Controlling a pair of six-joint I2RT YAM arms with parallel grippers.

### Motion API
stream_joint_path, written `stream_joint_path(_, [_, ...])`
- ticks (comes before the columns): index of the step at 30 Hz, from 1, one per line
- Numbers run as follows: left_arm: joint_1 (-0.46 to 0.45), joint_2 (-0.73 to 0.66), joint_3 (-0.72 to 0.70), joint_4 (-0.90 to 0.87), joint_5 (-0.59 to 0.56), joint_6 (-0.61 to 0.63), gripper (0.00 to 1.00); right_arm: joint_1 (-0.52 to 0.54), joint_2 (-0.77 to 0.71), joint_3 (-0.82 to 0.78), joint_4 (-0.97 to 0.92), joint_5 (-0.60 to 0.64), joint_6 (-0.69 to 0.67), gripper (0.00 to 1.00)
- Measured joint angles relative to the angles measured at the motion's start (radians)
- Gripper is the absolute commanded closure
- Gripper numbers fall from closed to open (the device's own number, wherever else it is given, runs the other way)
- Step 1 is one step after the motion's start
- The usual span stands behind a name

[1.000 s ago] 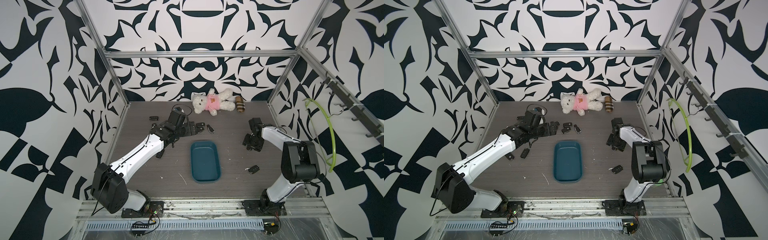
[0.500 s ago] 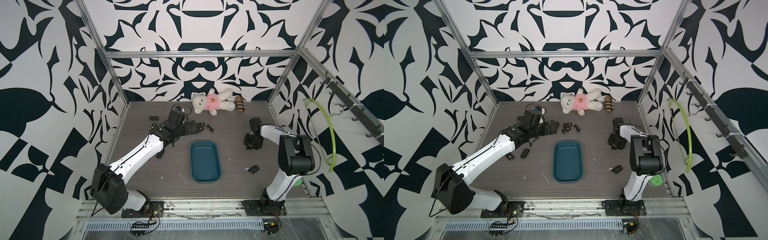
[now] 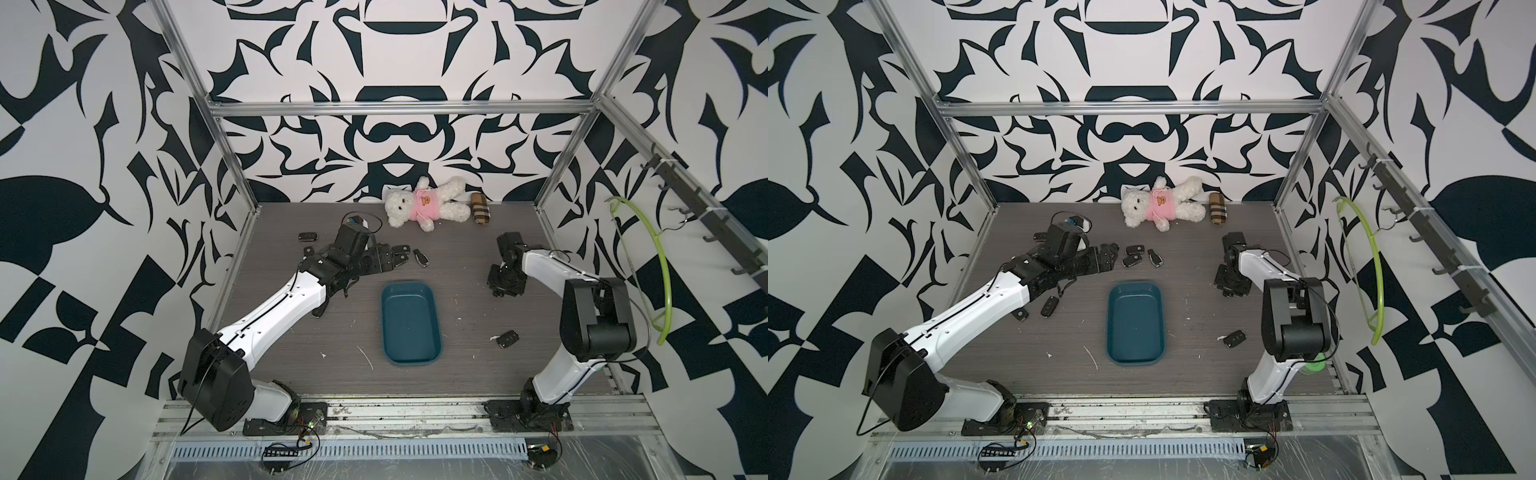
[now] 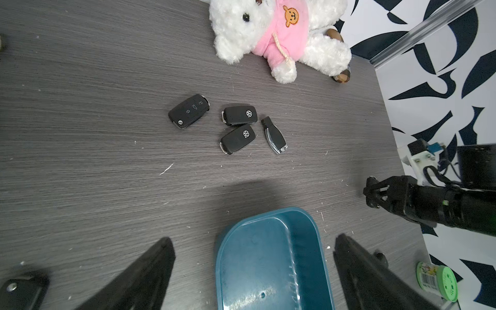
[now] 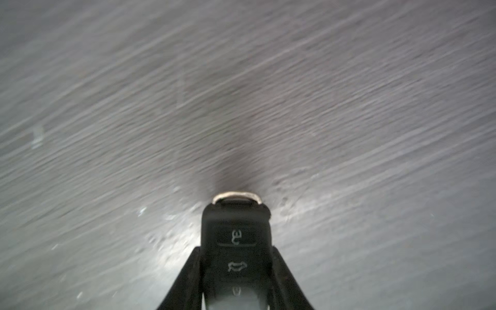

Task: Place the car key into the storage box
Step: Pick up the car key from the center of the board, then place the car key in the storage box.

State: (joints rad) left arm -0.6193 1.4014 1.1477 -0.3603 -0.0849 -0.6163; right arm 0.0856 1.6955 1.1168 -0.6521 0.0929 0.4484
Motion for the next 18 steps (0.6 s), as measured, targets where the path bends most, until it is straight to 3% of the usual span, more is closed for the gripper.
stream_joint_path(7, [0.0, -0.065, -0.058, 0.003, -0.006, -0.024, 0.01, 0.235, -0.067, 0.077, -0.062, 0.043, 0.021, 0.73])
stream_joint_path(18, [0.0, -0.223, -0.155, -0.004, -0.045, -0.052, 0.01, 0.574, -0.043, 0.236, -0.132, 0.122, 0.107, 0.73])
